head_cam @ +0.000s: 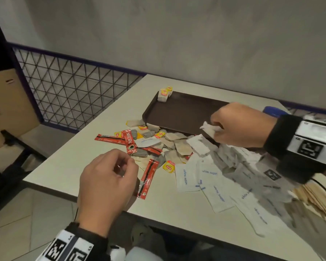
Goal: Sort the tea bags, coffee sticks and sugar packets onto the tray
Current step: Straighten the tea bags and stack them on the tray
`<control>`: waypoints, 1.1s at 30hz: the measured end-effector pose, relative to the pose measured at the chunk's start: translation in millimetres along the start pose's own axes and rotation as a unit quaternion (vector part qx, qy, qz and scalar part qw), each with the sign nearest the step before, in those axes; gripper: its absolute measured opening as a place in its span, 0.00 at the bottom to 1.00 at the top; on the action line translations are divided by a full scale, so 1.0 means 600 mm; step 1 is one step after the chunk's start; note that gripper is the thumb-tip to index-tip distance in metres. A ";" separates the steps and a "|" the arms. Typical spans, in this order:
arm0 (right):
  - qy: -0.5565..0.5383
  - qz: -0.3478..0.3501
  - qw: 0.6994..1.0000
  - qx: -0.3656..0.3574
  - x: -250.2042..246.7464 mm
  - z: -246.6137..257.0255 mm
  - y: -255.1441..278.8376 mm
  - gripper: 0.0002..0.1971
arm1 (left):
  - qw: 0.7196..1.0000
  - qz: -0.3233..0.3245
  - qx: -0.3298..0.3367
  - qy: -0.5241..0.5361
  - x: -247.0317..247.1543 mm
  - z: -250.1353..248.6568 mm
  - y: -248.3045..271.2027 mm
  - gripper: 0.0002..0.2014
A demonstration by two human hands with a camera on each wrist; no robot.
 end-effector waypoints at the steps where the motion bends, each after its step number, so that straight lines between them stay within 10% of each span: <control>1: 0.005 0.021 1.000 0.016 0.008 -0.011 0.021 0.09 | 1.000 0.000 -0.005 -0.001 0.000 0.000 0.000 0.06; 9: -0.131 0.227 0.965 0.024 0.113 -0.021 0.088 0.39 | 1.000 -0.008 -0.026 -0.013 -0.002 0.003 0.001 0.07; 14: -0.131 0.054 0.989 0.029 0.050 -0.005 0.019 0.25 | 0.999 0.001 -0.034 -0.022 0.002 0.002 0.000 0.06; 26: -0.153 -0.016 0.987 0.037 0.073 -0.027 0.034 0.07 | 0.999 -0.006 -0.029 -0.041 0.004 -0.001 0.001 0.06; 33: -0.087 0.124 0.985 0.081 0.122 -0.066 0.109 0.09 | 0.999 -0.014 -0.011 -0.041 0.003 -0.003 0.001 0.06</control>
Point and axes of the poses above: each hand's wrist, its own y-axis away from the middle knuckle, its own x-axis out of the palm, z = x × y, the point moved 10 cm from there along -y, towards the middle knuckle, and after that the axes turned 11 degrees about -x, right-handed, at the moved point
